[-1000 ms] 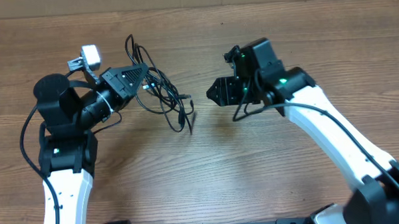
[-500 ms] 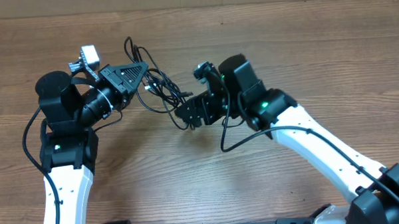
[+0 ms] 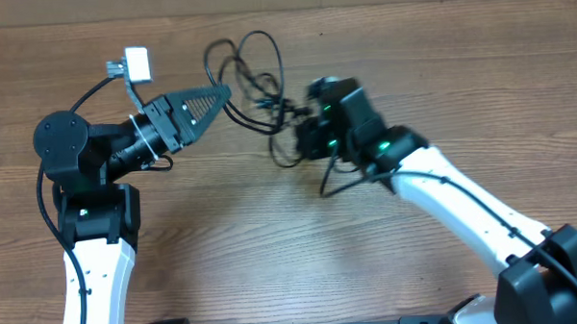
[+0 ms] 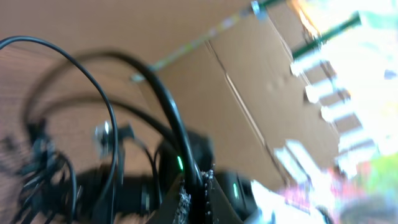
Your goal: Untangle cables
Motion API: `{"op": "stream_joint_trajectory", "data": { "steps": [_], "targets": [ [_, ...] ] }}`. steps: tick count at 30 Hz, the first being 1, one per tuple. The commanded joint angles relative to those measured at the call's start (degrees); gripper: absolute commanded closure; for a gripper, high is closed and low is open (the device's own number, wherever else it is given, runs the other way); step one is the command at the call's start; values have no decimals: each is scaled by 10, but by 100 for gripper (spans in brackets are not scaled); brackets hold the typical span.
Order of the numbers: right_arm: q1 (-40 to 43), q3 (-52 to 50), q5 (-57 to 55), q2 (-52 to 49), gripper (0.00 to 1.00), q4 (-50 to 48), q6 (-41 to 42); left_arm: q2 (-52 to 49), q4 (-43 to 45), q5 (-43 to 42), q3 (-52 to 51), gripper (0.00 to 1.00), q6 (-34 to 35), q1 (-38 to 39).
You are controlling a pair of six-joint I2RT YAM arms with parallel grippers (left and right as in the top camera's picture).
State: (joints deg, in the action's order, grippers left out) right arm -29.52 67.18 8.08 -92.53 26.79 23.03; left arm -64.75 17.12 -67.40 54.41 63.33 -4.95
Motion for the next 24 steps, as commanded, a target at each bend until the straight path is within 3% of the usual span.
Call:
{"op": "stream_joint_trajectory", "data": {
  "steps": [1, 4, 7, 10, 14, 17, 24],
  "targets": [
    [85, -2, -82, -7, 96, 55, 51, 6, 9, -114, 12, 96, -81, -28],
    [145, -2, -65, -6, 96, 105, 53, 6, 9, -162, 12, 96, -115, -67],
    [200, -2, 61, -6, 96, 136, 21, 6, 3, -209, 11, 96, -177, -125],
    [216, 0, 172, -4, 96, 136, -22, 6, -40, -195, 11, 96, -242, -143],
    [218, 7, 344, 9, 96, 122, -104, 6, -191, -50, 11, 96, -306, -132],
    [217, 8, 422, 19, 96, 106, -116, 6, -285, 70, 11, 96, -330, -112],
    [183, 8, 598, 20, 96, 45, -148, 3, -352, 233, 11, 87, -351, -29]
  ]
}}
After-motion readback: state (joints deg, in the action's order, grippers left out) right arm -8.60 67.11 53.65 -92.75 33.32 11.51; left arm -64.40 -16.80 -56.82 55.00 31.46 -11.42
